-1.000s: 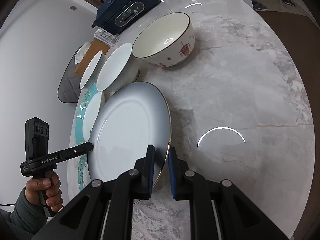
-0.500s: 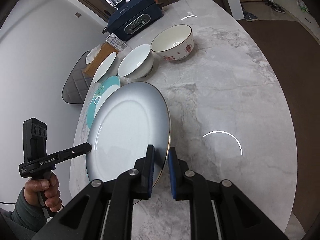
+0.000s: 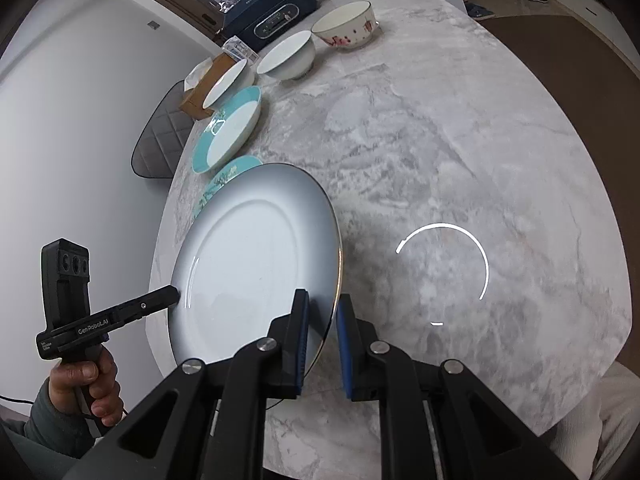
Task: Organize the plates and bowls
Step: 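Lift the grey-rimmed plate with the left tool and carry it across the table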
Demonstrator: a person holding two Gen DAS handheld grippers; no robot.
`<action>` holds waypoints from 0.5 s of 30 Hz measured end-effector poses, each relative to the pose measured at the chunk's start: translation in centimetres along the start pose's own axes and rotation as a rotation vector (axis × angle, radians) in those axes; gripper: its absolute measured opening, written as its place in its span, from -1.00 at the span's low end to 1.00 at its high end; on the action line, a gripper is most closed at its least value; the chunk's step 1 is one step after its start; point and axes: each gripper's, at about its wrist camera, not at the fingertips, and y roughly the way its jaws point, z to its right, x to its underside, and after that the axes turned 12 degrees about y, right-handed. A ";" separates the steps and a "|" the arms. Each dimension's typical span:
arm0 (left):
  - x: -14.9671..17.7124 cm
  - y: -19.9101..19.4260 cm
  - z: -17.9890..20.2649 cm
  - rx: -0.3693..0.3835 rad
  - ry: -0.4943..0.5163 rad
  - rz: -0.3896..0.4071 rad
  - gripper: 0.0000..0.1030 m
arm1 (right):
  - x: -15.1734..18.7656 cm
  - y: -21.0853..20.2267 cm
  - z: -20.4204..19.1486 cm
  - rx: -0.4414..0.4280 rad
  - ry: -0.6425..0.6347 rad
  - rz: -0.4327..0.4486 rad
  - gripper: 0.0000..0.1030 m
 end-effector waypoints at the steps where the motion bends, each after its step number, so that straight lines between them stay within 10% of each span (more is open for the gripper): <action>1: 1.0 0.1 -0.1 0.003 -0.003 -0.010 -0.72 | 1.0 0.1 0.2 0.005 0.002 -0.003 -0.71; 15: 6.4 3.0 -2.1 0.000 0.008 -0.053 -0.72 | 5.9 2.7 1.5 0.068 0.012 -0.041 -0.70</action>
